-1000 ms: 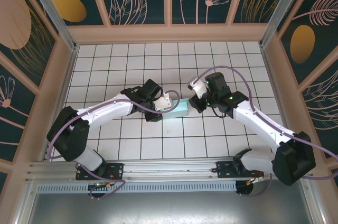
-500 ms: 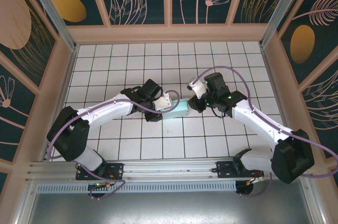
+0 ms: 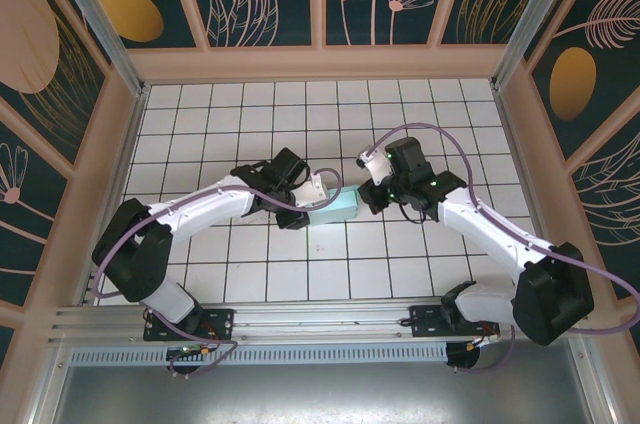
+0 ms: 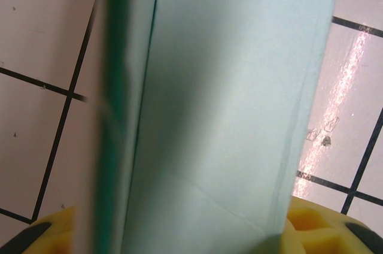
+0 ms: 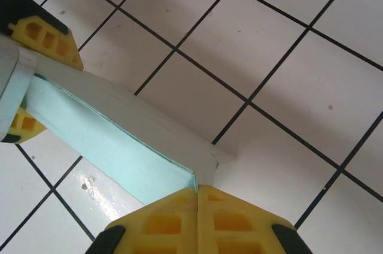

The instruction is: Fold the paper box

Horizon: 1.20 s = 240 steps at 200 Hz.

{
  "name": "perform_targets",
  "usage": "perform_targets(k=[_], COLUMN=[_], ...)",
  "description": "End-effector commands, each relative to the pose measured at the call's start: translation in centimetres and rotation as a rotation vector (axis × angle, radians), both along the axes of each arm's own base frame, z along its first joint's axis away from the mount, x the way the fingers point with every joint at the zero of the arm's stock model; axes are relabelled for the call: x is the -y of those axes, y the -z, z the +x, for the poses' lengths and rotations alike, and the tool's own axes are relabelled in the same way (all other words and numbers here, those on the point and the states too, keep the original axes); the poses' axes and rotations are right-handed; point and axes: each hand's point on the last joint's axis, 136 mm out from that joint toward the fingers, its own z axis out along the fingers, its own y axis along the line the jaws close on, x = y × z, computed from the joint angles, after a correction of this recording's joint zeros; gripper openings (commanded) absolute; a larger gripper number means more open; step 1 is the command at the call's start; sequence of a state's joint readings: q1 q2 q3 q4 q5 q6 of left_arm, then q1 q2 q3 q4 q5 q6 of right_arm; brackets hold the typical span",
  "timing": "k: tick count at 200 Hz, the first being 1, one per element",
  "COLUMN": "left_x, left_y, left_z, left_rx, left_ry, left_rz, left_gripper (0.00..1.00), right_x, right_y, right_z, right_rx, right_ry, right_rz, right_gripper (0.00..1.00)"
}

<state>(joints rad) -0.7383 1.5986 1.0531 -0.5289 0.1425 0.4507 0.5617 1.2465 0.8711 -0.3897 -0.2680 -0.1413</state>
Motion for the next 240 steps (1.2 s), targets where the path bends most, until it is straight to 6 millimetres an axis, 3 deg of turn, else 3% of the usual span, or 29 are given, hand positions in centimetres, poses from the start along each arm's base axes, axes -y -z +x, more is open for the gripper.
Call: perform_targets(k=[1, 52, 126, 188, 240], left_x=[-0.6, -0.2, -0.5, -0.5, -0.4], left_y=[2.5, 2.6, 3.0, 3.1, 2.8], left_z=[-1.2, -0.8, -0.9, -1.0, -0.9], left_rx=[-0.102, -0.111, -0.107, -0.106, -0.103], left_ry=[-0.026, -0.030, -0.035, -0.033, -0.033], left_rz=[0.051, 0.053, 0.064, 0.060, 0.052], left_gripper=[0.35, 0.35, 0.35, 0.36, 0.37], right_x=[-0.7, -1.9, -2.3, -1.6, -1.4], right_y=[-1.7, -1.2, -3.0, -0.6, 0.3], right_z=[-0.2, -1.0, -0.4, -1.2, -1.7], right_rx=[-0.058, -0.178, -0.197, -0.161, -0.123], right_ry=[0.106, 0.271, 0.368, 0.318, 0.266], right_rz=[0.072, 0.145, 0.245, 0.198, 0.183], right_gripper=[0.00, 0.00, 0.00, 0.00, 0.00])
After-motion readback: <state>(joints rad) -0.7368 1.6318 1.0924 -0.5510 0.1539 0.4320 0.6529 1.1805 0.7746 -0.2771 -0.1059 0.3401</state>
